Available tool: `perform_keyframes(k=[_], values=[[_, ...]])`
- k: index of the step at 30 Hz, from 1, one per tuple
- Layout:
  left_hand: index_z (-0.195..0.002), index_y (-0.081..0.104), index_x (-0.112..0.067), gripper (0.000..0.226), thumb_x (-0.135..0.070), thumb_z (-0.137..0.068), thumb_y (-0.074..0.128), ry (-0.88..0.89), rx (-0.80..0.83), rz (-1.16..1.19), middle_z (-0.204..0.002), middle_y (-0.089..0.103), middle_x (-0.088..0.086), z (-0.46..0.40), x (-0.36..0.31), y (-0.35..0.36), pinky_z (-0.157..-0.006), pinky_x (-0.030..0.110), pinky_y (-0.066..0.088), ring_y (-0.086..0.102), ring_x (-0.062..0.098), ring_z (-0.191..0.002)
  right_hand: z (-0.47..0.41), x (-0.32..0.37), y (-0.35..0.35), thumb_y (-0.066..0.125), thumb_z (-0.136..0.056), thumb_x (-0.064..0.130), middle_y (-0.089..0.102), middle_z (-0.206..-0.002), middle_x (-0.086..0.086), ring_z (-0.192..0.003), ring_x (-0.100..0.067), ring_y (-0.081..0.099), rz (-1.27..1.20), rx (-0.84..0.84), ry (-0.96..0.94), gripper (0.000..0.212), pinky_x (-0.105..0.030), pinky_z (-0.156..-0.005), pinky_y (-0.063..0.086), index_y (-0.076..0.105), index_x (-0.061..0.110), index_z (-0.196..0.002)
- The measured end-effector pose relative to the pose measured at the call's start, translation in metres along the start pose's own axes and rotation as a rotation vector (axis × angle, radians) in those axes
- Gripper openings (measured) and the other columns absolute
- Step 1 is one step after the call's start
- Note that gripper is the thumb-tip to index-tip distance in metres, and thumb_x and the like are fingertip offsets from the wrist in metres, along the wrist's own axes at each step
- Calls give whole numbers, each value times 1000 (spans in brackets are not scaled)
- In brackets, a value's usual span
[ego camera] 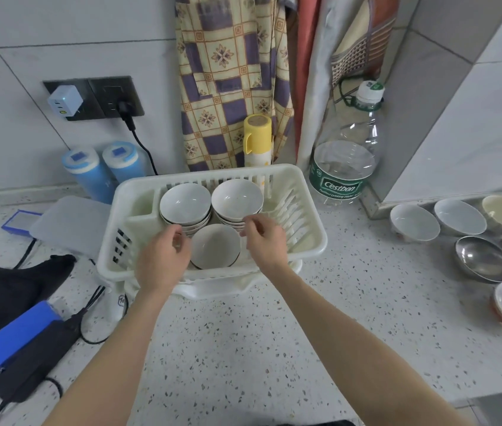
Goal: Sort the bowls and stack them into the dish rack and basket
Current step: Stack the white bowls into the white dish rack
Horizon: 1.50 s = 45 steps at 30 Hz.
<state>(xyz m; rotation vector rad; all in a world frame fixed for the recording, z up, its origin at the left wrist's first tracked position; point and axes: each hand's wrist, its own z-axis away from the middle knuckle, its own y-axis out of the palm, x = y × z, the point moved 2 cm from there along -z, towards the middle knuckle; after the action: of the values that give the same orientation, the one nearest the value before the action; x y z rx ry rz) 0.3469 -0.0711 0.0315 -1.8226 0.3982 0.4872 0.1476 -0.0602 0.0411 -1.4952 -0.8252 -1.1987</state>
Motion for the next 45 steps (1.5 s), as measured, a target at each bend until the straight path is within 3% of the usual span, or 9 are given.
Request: perform_keyframes(k=[4, 7, 12, 17, 24, 30, 36, 41, 45], values=[[-116, 66, -11, 22, -10, -96, 59, -80, -120, 399, -102, 72, 6, 14, -2, -5, -69, 20, 47, 61, 13, -88, 19, -7, -38, 47, -95, 14, 69, -70, 5, -50, -8, 51, -267, 142, 39, 22, -18, -50, 43, 66, 22, -103], [-111, 64, -18, 18, -12, -96, 55, -119, -208, 629, -99, 70, 4, 43, -31, -1, -72, 7, 46, 60, 2, -90, 40, -27, -79, 49, -97, 13, 69, -68, 0, -49, -10, 50, -394, 88, 88, 20, -19, -49, 42, 68, 18, -101], [-99, 62, -39, 16, -27, -93, 53, -103, -55, 812, -88, 71, -21, 110, -117, 39, -66, 11, 46, 62, -5, -80, 70, -70, -167, 50, -100, 14, 70, -67, -5, -49, -8, 49, -408, -101, 208, 21, -18, -49, 41, 71, 15, -97], [-94, 64, -40, 12, -34, -91, 55, -125, 49, 934, -83, 71, -13, 147, -203, 90, -62, 19, 48, 60, 7, -71, 79, -106, -261, 50, -99, 14, 70, -64, -2, -46, -6, 47, -343, -314, 242, 21, -16, -47, 41, 71, 15, -96], [-94, 64, -34, 6, -29, -96, 61, -106, 463, 838, -77, 70, -15, 187, -301, 171, -59, 16, 49, 62, 1, -68, 88, -150, -356, 51, -95, 25, 71, -68, 3, -51, -4, 53, -124, -463, 211, 21, -14, -50, 44, 71, 24, -91], [-97, 61, -38, 11, -47, -91, 57, -204, 877, 652, -79, 72, -12, 233, -369, 247, -64, 22, 52, 61, -1, -63, 119, -199, -422, 43, -83, 39, 62, -56, -1, -58, 2, 58, -122, -863, 436, 33, -29, -60, 40, 65, 22, -66], [-147, 31, -23, 69, -57, -90, 51, -291, 1271, 421, -97, 73, -7, 262, -407, 289, -65, 29, 44, 65, 7, -70, 128, -238, -464, 45, -78, 38, 64, -62, -7, -66, -16, 57, -292, -1033, 753, 37, -34, -67, 41, 66, 9, -69], [-130, 43, -14, 39, -37, -98, 49, -396, 1242, 544, -109, 69, 4, 272, -435, 300, -38, 14, 40, 59, 1, -61, 121, -249, -482, 45, -82, 45, 71, -75, -4, -81, -21, 60, -318, -989, 790, 37, -36, -72, 42, 67, 16, -81], [-116, 49, -20, 21, -26, -96, 48, -411, 1168, 600, -95, 69, -3, 273, -440, 303, -52, 19, 42, 56, 5, -62, 110, -253, -495, 46, -81, 45, 73, -85, -1, -67, -16, 49, -398, -969, 801, 42, -31, -63, 40, 60, 17, -108]])
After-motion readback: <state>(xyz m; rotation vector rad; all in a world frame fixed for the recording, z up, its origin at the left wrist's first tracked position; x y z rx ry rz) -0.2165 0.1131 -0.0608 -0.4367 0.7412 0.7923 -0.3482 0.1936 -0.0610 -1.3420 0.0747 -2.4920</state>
